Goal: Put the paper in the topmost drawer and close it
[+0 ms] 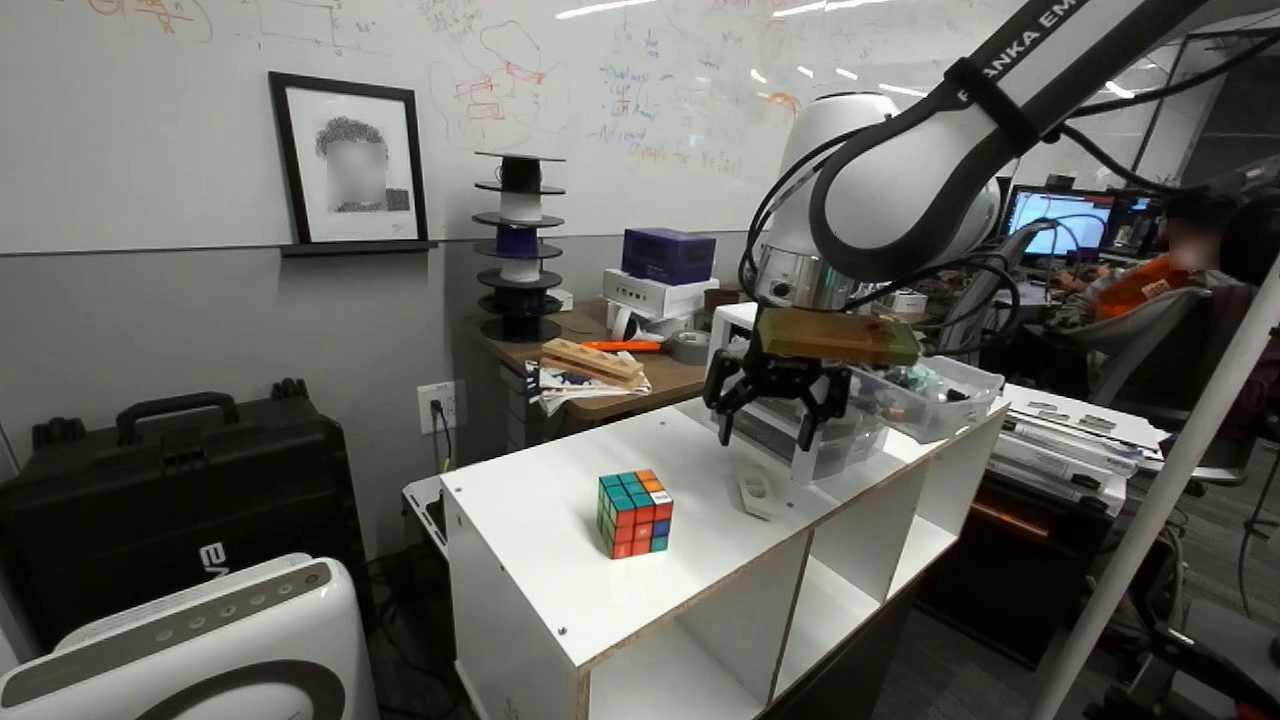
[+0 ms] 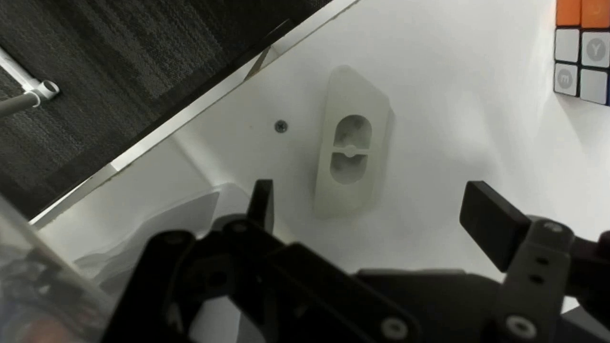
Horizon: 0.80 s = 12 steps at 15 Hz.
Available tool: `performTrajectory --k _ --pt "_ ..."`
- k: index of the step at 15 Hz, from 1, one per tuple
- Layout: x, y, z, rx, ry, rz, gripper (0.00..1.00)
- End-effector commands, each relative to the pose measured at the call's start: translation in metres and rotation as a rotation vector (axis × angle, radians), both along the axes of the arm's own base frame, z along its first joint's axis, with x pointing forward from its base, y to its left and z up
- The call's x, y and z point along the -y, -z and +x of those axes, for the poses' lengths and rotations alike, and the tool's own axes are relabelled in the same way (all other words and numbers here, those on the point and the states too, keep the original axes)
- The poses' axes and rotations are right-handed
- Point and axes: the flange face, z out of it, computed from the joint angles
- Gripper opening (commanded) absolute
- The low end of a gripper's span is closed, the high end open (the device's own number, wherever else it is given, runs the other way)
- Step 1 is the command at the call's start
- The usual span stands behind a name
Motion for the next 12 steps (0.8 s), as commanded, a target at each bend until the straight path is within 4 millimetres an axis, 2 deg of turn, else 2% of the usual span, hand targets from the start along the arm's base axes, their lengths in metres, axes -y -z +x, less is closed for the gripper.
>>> performTrajectory --k 1,7,12 --pt "-0.011 0.006 0.016 -0.015 -0.016 -0.028 1.0" --pt "-0.017 0.033 0.018 -0.067 -0.029 -0.049 1.0" --pt "-0.013 0.049 0.017 -0.093 -0.026 -0.064 1.0"
